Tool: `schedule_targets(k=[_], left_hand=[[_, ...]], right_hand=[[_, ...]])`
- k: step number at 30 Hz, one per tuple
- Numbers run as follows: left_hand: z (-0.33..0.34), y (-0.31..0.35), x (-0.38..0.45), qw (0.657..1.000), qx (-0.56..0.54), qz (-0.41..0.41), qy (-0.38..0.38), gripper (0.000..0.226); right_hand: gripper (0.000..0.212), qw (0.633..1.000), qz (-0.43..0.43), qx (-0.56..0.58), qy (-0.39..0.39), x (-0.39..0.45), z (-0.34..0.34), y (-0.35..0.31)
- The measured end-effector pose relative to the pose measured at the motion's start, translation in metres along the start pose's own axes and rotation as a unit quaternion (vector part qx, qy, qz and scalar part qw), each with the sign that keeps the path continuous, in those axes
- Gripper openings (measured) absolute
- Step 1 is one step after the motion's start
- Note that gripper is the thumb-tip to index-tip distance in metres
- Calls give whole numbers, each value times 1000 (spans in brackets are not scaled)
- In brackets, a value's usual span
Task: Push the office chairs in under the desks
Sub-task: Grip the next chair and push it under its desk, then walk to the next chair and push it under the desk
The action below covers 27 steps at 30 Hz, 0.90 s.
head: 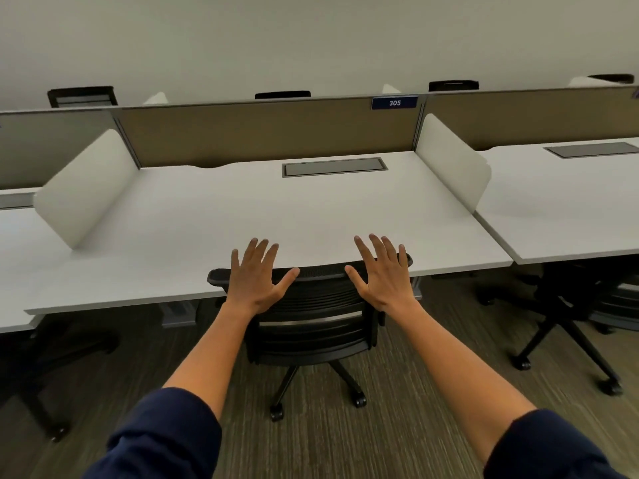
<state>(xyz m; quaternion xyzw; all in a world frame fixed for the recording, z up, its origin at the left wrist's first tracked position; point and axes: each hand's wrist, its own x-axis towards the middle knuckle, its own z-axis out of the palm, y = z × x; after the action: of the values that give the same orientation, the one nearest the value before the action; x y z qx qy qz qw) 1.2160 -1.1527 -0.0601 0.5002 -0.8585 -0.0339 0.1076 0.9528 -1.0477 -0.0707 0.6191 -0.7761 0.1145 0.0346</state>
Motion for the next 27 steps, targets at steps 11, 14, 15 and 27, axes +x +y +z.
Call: schedule_targets(k=[11,14,15,27], left_hand=[[41,94,-61,992,5,123,-3,92],[55,127,-73,987,3,163,-3,93],[60,145,-77,983,-1,183,-5,93],[76,336,-129,944,-32,325,-45,92]], right_hand=[[83,998,61,-35,5,-102,-11,26],[82,994,96,-56,-2,-136,-15,45],[82,992,112,-64,-4,-154,-20,54],[85,961,266,-73,25,-307,-61,179]])
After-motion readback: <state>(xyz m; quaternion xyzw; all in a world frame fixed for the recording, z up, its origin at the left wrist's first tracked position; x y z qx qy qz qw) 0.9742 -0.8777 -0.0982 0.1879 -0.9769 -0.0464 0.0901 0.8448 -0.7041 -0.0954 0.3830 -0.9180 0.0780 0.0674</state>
